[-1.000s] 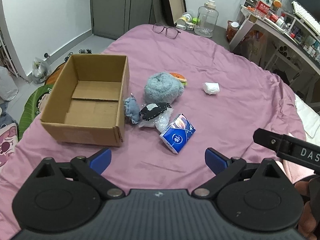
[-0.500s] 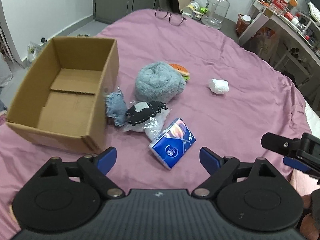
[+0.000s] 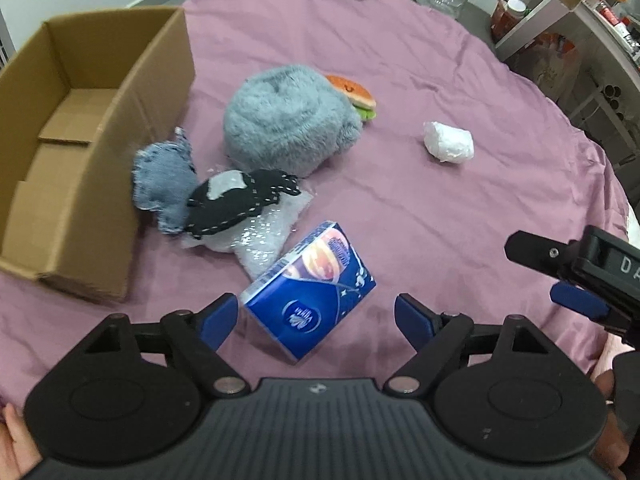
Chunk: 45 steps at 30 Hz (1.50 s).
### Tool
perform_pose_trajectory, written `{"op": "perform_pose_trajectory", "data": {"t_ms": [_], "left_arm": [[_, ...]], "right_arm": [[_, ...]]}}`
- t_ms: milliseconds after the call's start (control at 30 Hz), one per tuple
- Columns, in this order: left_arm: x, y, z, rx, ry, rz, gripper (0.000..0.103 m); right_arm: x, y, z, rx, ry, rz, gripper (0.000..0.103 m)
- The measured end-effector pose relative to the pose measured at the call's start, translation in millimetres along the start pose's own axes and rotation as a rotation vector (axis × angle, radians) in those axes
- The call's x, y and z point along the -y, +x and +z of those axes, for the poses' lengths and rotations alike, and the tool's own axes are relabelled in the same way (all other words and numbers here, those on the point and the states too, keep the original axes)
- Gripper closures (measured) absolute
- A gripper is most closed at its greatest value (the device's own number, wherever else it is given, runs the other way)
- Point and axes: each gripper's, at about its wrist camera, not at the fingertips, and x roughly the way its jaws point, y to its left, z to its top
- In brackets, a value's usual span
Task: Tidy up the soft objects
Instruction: 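Move the left gripper down to the blue tissue pack while the right gripper approaches the white tissue ball, then close the left gripper on the blue tissue pack while the right gripper grasps the white tissue ball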
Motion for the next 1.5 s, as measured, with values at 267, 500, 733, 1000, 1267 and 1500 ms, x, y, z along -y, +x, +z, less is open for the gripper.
{"op": "perform_pose_trajectory", "data": {"t_ms": [267,500,733,1000,1267,1500], "left_arm": [[0,36,5,-0.066,-0.045,0.013,0.017],[2,44,13,-0.081,-0.031,0.03,0.022],[-2,48,25,-0.087,-0.043,0.024,0.038],[-8,46,23,-0.076,-0.045,-0.009,0.04],[-19,35,19,-0.06,-0.083,-0.062,0.042],[-23,19,13,-0.039,-0.082,-0.097,0.044]], "right_arm": [[-6,35,24,-0.005,-0.05,-0.027,0.008],[-18,60,39,-0.011,-0.092,-0.048,0.009],[-32,77,46,-0.002,-0.138,-0.095,0.009],[-49,88,53,0.027,-0.154,-0.125,0.018],[-56,83,52,0.059,-0.174,-0.124,0.064],[-60,53,41,0.103,-0.2,-0.134,0.064]]}}
